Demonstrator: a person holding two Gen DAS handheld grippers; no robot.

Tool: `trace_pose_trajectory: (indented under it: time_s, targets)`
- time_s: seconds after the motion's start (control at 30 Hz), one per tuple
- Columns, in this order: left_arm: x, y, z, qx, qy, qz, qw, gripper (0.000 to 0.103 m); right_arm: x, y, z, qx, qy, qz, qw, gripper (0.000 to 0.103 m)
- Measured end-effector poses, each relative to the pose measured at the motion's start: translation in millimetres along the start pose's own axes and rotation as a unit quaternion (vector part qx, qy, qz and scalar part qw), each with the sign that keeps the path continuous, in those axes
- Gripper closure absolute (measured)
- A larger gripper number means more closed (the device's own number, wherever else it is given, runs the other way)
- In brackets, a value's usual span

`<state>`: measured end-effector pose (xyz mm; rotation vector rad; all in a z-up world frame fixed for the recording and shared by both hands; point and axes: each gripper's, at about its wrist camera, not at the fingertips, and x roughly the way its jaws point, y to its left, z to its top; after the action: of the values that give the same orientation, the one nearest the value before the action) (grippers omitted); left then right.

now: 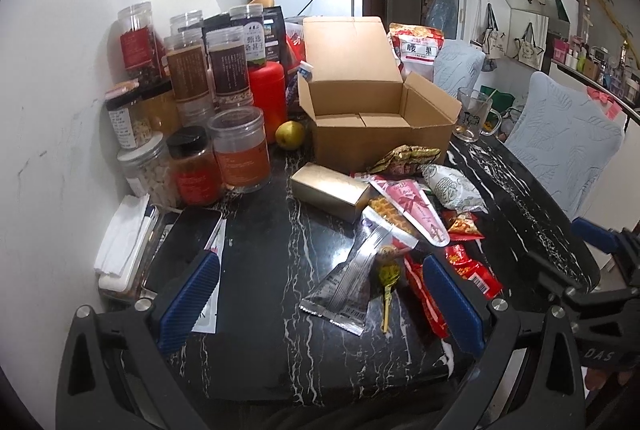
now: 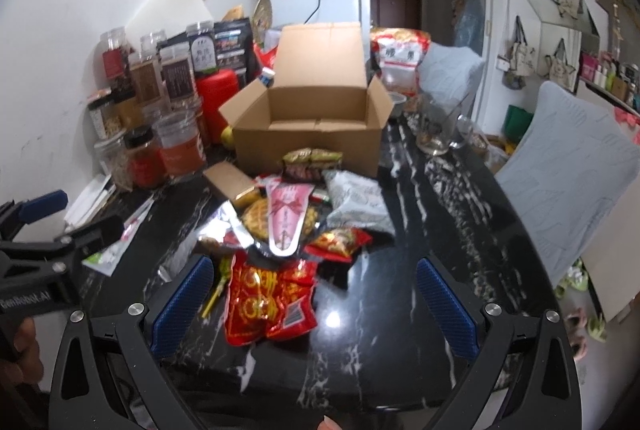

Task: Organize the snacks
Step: 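Grasp the red snack bag with the right gripper while the left gripper grasps the silver foil packet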

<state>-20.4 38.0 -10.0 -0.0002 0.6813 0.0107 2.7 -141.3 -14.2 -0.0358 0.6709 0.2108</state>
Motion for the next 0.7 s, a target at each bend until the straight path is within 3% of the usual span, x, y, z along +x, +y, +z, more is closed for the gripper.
trace_pose_trajectory:
  time_s: [0.23,0.5,0.7]
  targets:
    - [9,6,-15,-0.001,0.013,-0.008,0.9999,0.000,32,8,-21,-0.004,0.043,0.023,0.999,0.000]
    - [17,13,-31,-0.002,0.020,-0.022,0.9996,0.000,59,22,-32,-0.021,0.058,0.039,0.997,0.000]
    - [23,21,-39,-0.015,0.030,-0.035,0.9988,0.000,80,29,-33,-0.037,0.075,0.016,0.996,0.000]
